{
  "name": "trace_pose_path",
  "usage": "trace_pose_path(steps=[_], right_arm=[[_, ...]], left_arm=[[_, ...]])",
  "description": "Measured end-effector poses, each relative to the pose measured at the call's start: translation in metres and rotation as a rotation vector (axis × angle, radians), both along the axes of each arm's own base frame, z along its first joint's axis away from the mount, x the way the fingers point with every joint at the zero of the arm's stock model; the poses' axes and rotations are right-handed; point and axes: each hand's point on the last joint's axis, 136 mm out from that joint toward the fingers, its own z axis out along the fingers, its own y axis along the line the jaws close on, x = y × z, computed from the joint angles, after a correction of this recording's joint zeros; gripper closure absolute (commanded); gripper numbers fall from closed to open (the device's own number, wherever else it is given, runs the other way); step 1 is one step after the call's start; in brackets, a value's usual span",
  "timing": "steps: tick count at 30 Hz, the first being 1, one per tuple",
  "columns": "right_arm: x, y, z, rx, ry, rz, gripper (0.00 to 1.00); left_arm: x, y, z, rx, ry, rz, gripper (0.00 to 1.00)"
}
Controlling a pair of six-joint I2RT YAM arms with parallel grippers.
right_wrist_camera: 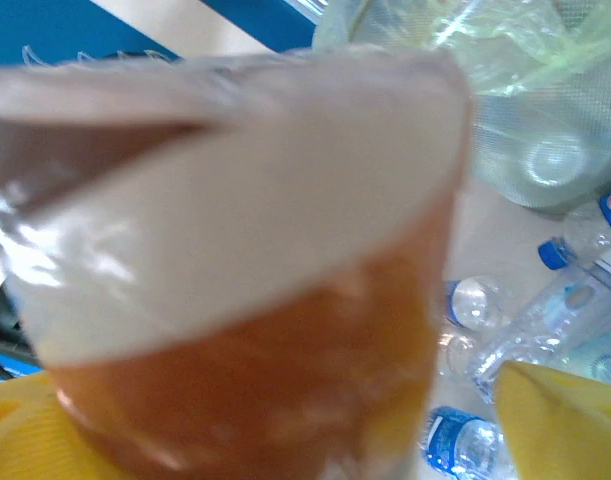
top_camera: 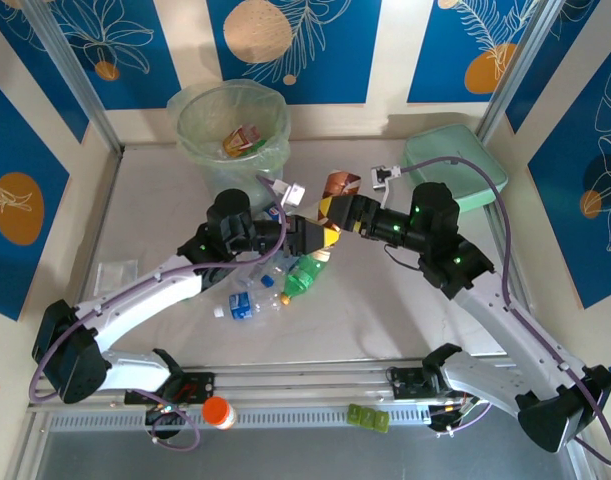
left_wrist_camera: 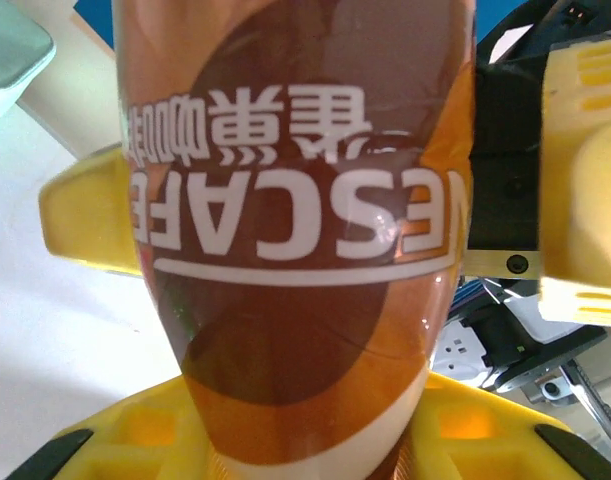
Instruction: Put the plastic bottles in the bin
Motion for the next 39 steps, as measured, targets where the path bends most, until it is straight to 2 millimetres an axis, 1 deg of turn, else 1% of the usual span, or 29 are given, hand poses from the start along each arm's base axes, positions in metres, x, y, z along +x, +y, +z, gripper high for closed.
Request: trace_pose_path(steps=[4,6,10,12,13,14,16,20,21,22,25,29,34,39], right_arm=[[-0.006,-0.013,0.003,-0.023,-0.028,-0.038,0.01],[-0.01,-0.023,0.01,-0.03,-0.057,-0.059,0.01],[-0.014,-0.039,0.022,-0.036,-0.104,-0.101,0.0],[-0.014,-0.046,0.026,-0.045,-0.119,-0.117,0.0],[-0.014,-0.047,0.025,-0.052,-0.119,-0.121,0.0],[-0.014,-0.049,0.024,-0.058,-0.117,-0.125,0.0],[-0.012,-0.051,0.019,-0.074,-0.107,-0.132,0.0],[-0.012,-0.053,0.01,-0.103,-0.086,-0.136,0.0],[-0.012,-0.053,0.008,-0.108,-0.082,-0.137,0.0],[-0.012,-0.054,0.007,-0.113,-0.078,-0.14,0.0],[-0.012,-0.055,0.002,-0.128,-0.066,-0.145,0.0],[-0.011,-0.059,-0.005,-0.15,-0.047,-0.158,0.0],[-0.009,-0.06,-0.014,-0.166,-0.027,-0.169,0.01],[-0.006,-0.059,-0.045,-0.185,0.044,-0.169,0.01]], left_arm=[[0.015,0.009,-0.001,0.015,0.0,0.053,0.86],[0.031,0.019,0.002,0.026,0.001,0.108,0.87],[0.064,0.041,0.016,0.042,-0.011,0.236,0.86],[0.087,0.059,0.025,0.061,-0.008,0.334,0.86],[0.097,0.067,0.028,0.077,-0.001,0.384,0.87],[0.108,0.075,0.032,0.098,0.01,0.441,0.92],[0.131,0.089,0.044,0.139,0.03,0.55,0.99],[0.176,0.111,0.066,0.22,0.059,0.755,1.0],[0.188,0.118,0.067,0.246,0.072,0.807,1.0],[0.196,0.122,0.067,0.266,0.083,0.84,1.0],[0.222,0.138,0.057,0.328,0.145,0.946,1.0],[0.256,0.159,0.034,0.401,0.242,1.069,1.0],[0.285,0.173,0.006,0.431,0.347,1.151,0.99],[0.311,0.182,-0.02,0.415,0.448,1.195,0.91]])
